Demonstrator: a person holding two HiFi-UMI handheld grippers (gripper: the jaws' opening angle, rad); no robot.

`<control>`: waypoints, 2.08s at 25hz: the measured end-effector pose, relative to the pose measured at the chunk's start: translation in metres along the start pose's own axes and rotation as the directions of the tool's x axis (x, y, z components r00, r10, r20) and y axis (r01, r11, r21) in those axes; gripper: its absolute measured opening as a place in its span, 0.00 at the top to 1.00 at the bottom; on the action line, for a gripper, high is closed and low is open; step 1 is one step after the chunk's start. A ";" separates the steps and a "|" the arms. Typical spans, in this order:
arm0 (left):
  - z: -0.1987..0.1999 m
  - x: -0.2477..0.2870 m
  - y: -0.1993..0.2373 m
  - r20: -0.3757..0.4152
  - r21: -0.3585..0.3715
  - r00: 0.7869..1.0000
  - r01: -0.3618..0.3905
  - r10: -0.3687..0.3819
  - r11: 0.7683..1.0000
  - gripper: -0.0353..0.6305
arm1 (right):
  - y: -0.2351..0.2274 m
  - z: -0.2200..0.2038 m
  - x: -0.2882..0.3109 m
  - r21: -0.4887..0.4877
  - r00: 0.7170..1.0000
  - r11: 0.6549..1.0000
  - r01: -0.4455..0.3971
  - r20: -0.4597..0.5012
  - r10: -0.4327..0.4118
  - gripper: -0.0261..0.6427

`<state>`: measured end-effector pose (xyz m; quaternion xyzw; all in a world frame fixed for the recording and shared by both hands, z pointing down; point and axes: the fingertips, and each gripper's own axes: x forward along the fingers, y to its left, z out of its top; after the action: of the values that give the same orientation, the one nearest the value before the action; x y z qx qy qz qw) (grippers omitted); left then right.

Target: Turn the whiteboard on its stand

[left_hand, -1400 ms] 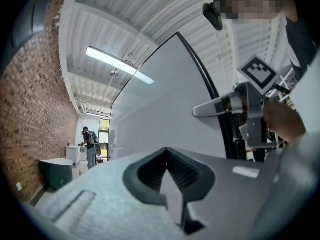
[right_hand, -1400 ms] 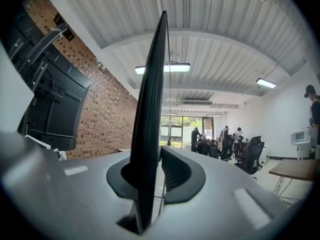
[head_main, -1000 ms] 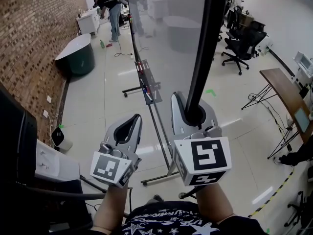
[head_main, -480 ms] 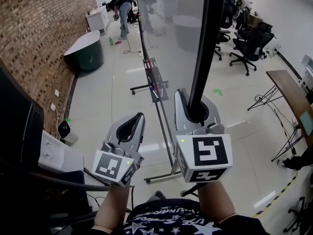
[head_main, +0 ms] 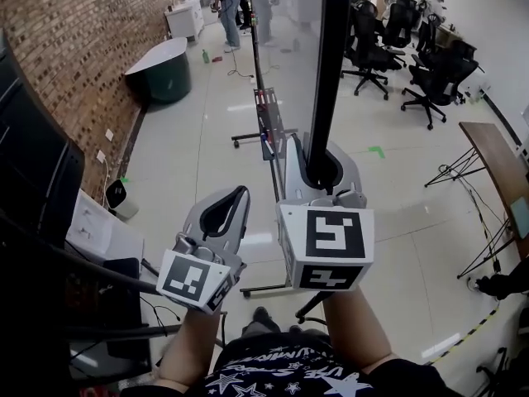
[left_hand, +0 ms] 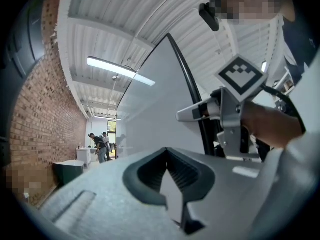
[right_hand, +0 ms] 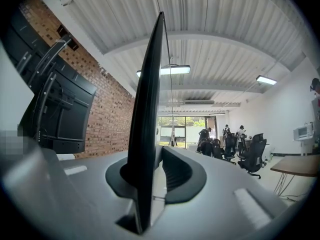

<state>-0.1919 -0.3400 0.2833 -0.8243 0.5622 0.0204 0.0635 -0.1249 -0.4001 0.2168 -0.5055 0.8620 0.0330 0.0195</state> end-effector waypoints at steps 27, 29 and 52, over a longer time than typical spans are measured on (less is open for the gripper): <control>-0.001 -0.081 -0.034 0.007 -0.039 0.999 0.054 -0.053 0.998 0.94 | -0.013 -0.004 -0.092 -0.013 0.999 0.999 0.040 -0.009 -0.040 0.88; 0.004 -0.082 -0.034 0.016 -0.035 0.998 0.062 -0.062 0.997 0.94 | -0.014 -0.001 -0.096 -0.011 0.999 0.999 0.042 -0.006 -0.042 0.88; 0.015 -0.097 -0.077 0.051 -0.046 0.968 0.247 -0.245 0.968 0.94 | -0.016 0.014 -0.172 0.006 0.995 0.995 0.096 -0.010 -0.096 0.89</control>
<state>-0.1555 -0.2206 0.2848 -0.8884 0.4532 0.0455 0.0567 -0.0272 -0.2573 0.2137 -0.5463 0.8370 0.0268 0.0183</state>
